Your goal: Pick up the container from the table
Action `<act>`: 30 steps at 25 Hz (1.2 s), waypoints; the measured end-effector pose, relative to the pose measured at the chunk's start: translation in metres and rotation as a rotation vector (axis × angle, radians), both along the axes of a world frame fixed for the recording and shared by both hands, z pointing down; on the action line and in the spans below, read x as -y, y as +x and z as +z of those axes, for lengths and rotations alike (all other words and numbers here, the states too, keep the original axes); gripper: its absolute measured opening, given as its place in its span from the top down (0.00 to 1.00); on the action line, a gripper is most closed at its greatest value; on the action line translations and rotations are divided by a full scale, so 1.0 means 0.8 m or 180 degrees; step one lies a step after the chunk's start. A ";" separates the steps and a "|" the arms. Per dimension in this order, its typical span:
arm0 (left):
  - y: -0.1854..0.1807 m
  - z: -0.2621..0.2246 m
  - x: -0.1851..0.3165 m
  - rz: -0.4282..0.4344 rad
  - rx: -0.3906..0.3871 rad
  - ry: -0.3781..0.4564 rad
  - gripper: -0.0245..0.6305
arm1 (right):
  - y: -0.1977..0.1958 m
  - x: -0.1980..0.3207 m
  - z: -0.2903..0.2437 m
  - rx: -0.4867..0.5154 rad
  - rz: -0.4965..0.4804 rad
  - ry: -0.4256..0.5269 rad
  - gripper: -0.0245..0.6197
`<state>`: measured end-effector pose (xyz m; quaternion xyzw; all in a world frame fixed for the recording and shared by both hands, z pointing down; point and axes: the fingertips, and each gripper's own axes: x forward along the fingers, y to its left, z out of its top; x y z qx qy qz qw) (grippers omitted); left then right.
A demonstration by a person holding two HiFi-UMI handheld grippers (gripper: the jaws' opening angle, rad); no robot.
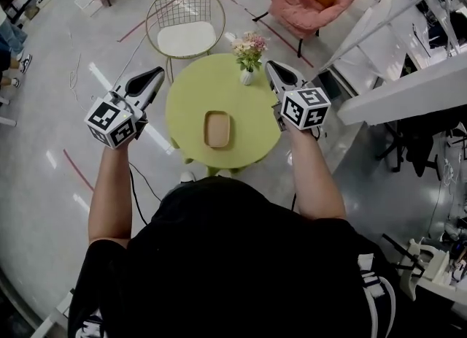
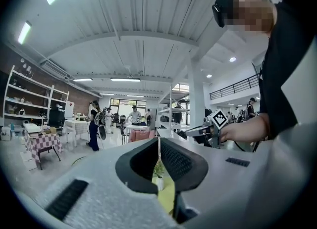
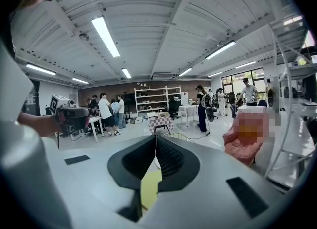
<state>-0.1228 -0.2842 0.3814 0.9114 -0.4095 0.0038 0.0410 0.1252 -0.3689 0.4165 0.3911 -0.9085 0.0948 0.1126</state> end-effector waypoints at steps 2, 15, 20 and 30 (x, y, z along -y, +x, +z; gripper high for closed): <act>0.003 0.007 -0.003 0.0038 0.0005 -0.0009 0.92 | -0.002 -0.002 0.013 -0.0024 -0.0017 -0.0041 0.95; -0.001 0.052 -0.012 0.0004 -0.0007 -0.0147 0.92 | -0.016 -0.016 0.072 -0.0055 -0.0047 -0.0187 0.94; -0.005 0.068 -0.017 0.0028 0.0016 -0.0208 0.92 | -0.017 -0.018 0.097 -0.0143 0.0012 -0.0147 0.81; -0.015 0.093 -0.029 0.0050 -0.0010 -0.0297 0.92 | -0.031 -0.047 0.158 -0.0405 -0.0056 -0.0329 0.79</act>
